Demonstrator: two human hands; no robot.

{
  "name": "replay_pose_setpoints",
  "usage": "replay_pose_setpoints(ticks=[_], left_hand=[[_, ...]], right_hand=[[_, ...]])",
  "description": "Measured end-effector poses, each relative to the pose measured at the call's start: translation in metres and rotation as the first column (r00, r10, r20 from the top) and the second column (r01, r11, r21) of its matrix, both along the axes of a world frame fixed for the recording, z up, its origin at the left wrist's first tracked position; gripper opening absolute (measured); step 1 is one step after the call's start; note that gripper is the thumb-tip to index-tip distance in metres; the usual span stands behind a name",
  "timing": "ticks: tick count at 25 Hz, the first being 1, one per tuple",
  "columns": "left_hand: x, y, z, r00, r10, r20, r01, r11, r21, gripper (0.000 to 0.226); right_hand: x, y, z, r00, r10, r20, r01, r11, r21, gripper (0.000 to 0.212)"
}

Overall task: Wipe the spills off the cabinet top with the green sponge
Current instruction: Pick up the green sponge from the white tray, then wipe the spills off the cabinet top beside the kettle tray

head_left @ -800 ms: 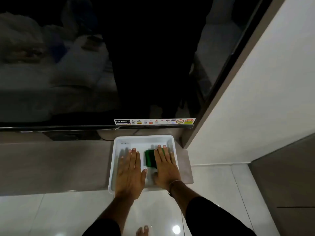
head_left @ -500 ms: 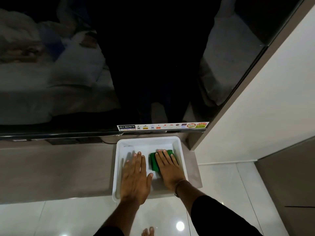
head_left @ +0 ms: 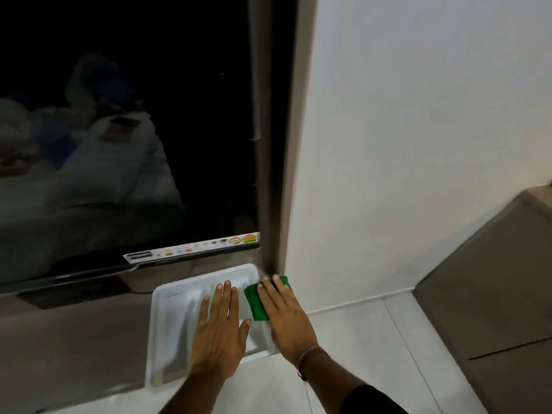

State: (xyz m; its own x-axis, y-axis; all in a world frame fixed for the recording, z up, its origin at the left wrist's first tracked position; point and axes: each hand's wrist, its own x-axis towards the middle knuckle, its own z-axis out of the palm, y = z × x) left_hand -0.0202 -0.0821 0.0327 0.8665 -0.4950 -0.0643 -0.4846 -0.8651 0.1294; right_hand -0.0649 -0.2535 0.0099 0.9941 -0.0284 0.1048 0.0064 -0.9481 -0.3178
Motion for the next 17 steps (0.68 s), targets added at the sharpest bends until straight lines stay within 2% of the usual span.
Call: replay_pose_setpoints(ticks=[2, 4, 8, 10, 11, 13, 17], left_hand=[[-0.025, -0.050, 0.014, 0.996, -0.086, 0.016, 0.086, 0.996, -0.019, 0.102], [-0.052, -0.106, 0.019, 0.982, -0.190, 0.017, 0.191, 0.981, -0.044, 0.100], [-0.131, -0.245, 0.025, 0.898, -0.431, 0.088, 0.439, 0.888, -0.136, 0.086], [-0.173, -0.313, 0.032, 0.841, -0.522, 0.139, 0.540, 0.825, -0.165, 0.080], [-0.195, -0.346, 0.032, 0.810, -0.564, 0.164, 0.586, 0.791, -0.174, 0.081], [-0.230, -0.401, 0.031, 0.731, -0.667, 0.146, 0.682, 0.717, -0.144, 0.088], [-0.293, -0.508, 0.038, 0.574, -0.811, 0.113, 0.819, 0.569, -0.073, 0.092]], right_hand=[[-0.043, -0.051, 0.006, 0.995, -0.095, 0.022, 0.096, 0.995, -0.026, 0.087], [-0.091, -0.103, 0.006, 0.987, -0.161, 0.003, 0.161, 0.986, -0.033, 0.096], [-0.212, -0.233, 0.006, 0.922, -0.385, -0.039, 0.384, 0.922, -0.046, 0.094], [-0.278, -0.292, 0.002, 0.846, -0.532, 0.040, 0.533, 0.844, -0.057, 0.091], [-0.311, -0.317, 0.004, 0.799, -0.600, 0.025, 0.601, 0.798, -0.055, 0.090], [-0.363, -0.358, 0.014, 0.716, -0.698, -0.005, 0.698, 0.716, -0.025, 0.089], [-0.460, -0.432, 0.033, 0.521, -0.850, 0.080, 0.852, 0.523, 0.004, 0.090]])
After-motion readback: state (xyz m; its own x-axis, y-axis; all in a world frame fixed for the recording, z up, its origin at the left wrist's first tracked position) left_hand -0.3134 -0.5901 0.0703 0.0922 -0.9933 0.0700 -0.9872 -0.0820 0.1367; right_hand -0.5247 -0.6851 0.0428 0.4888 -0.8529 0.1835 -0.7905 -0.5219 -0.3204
